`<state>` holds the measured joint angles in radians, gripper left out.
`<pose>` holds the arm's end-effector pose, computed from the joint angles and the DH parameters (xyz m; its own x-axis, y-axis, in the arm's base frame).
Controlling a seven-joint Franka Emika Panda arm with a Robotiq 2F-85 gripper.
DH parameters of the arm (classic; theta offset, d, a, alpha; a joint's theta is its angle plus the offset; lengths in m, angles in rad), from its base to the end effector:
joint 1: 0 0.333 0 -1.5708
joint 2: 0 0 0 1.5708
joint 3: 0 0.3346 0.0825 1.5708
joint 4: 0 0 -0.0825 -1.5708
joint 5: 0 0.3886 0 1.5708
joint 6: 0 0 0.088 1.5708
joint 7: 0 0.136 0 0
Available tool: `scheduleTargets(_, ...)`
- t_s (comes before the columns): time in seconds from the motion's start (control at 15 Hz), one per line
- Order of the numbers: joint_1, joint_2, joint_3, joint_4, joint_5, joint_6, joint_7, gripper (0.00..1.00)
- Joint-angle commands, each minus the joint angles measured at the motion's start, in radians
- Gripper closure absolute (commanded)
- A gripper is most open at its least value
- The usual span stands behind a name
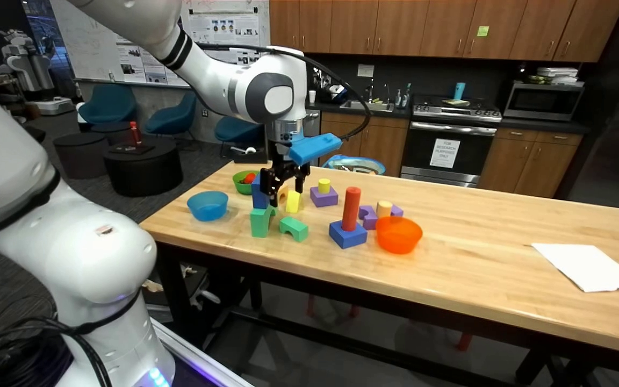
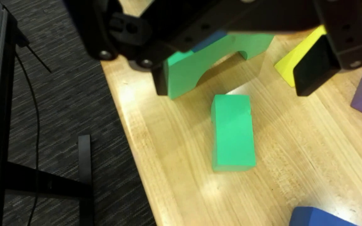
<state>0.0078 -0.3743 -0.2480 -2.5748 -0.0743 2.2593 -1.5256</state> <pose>0.4015 -0.0992 0.3771 0.2224 0.9744 0.0325 0.9734 -0.2239 0.0495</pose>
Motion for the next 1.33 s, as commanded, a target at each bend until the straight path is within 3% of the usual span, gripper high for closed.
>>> scheduleTargets(0.0, -0.023, 0.072, -0.010, 0.037, 0.026, 0.006, -0.039, 0.00)
scheduleTargets(0.47, -0.052, 0.158, -0.008, 0.033, 0.052, 0.072, -0.082, 0.00)
scheduleTargets(0.93, -0.065, 0.159, 0.009, 0.023, 0.045, 0.069, -0.073, 0.00)
scheduleTargets(1.27, -0.058, 0.223, -0.007, 0.044, 0.125, 0.108, -0.119, 0.00)
